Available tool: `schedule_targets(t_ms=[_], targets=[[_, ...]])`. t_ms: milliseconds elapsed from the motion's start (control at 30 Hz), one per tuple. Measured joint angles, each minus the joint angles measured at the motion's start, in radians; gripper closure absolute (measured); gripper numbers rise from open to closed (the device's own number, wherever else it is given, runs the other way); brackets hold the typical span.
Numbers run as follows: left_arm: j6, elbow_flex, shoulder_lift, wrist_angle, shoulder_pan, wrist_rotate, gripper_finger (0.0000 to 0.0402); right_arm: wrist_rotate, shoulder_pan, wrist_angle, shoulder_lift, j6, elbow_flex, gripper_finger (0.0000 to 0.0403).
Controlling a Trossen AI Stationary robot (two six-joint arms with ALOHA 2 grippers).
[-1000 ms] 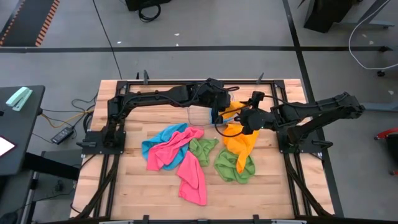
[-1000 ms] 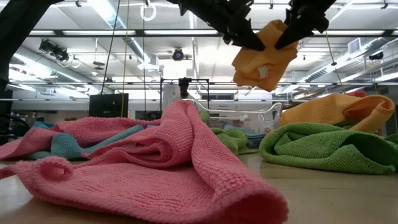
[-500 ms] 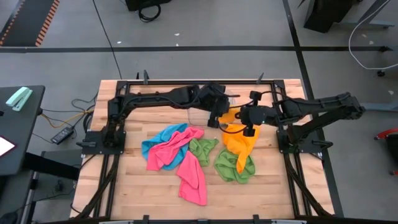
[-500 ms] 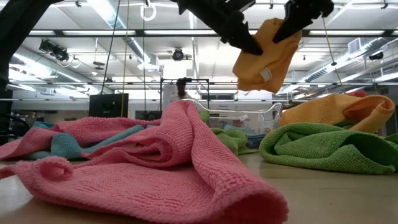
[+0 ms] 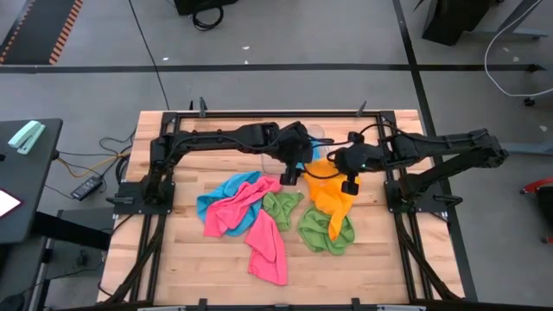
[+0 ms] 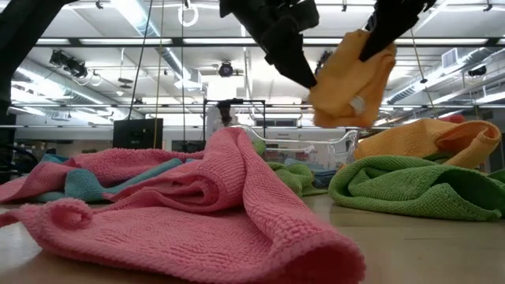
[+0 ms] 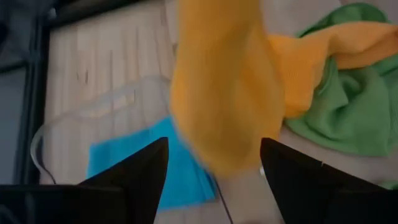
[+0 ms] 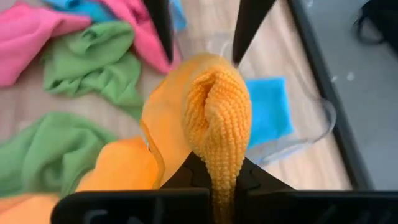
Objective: Fold microfiber towels
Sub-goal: Put the folded yellow microfiber cloth on the transparent bin
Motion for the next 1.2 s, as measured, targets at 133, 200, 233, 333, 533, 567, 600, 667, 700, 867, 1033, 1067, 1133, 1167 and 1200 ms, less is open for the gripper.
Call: schedule_targets(t_ms=[133, 200, 233, 333, 533, 567, 600, 667, 700, 867, 1033, 1067, 1133, 1167, 1200], targets=[[-0.047, -0.045, -0.001, 0.031, -0.013, -0.002, 0.0146, -0.002, 0.0, -0.118, -0.001, 0.091, 0.063, 0.0391], [-0.073, -0.075, 0.001, 0.051, -0.023, -0.004, 0.0157, -0.001, 0.0, -0.147, -0.01, 0.146, 0.091, 0.0391], [-0.082, -0.083, 0.002, 0.061, -0.029, -0.006, 0.0162, 0.003, 0.0, -0.146, -0.017, 0.172, 0.1, 0.0391], [-0.114, -0.1, 0.0, 0.092, -0.053, -0.035, 0.0181, 0.026, -0.008, -0.142, -0.038, 0.252, 0.099, 0.0387], [-0.101, -0.122, 0.0, 0.114, -0.154, -0.353, 0.0221, 0.097, -0.035, -0.092, -0.087, 0.441, 0.03, 0.0386], [-0.09, -0.122, 0.0, 0.114, -0.173, -0.401, 0.0227, 0.098, -0.038, -0.072, -0.097, 0.466, 0.013, 0.0386], [-0.077, -0.122, 0.0, 0.115, -0.19, -0.441, 0.0231, 0.099, -0.038, -0.042, -0.107, 0.491, -0.007, 0.0386], [-0.061, -0.122, 0.0, 0.131, -0.222, -0.508, 0.0239, 0.098, -0.038, 0.022, -0.126, 0.533, -0.047, 0.0386], [-0.056, -0.122, 0.0, 0.148, -0.236, -0.549, 0.0241, 0.093, -0.038, 0.056, -0.135, 0.555, -0.065, 0.0386], [-0.048, -0.122, -0.004, 0.218, -0.305, -0.771, 0.0229, 0.082, -0.036, 0.167, -0.174, 0.654, -0.132, 0.0385], [0.075, -0.122, -0.006, 0.305, -0.374, -0.876, 0.0173, 0.097, -0.014, 0.412, -0.212, 0.697, -0.224, 0.0385], [0.105, -0.122, -0.006, 0.319, -0.387, -0.912, 0.016, 0.097, -0.009, 0.464, -0.219, 0.703, -0.243, 0.0385], [0.157, -0.122, -0.006, 0.351, -0.411, -1.015, 0.0135, 0.097, -0.001, 0.54, -0.23, 0.715, -0.267, 0.0385], [0.185, -0.122, -0.006, 0.37, -0.423, -1.077, 0.0124, 0.097, 0.002, 0.573, -0.235, 0.715, -0.276, 0.0384], [0.216, -0.122, -0.006, 0.39, -0.433, -1.134, 0.0115, 0.098, 0.006, 0.608, -0.24, 0.713, -0.285, 0.0384]])
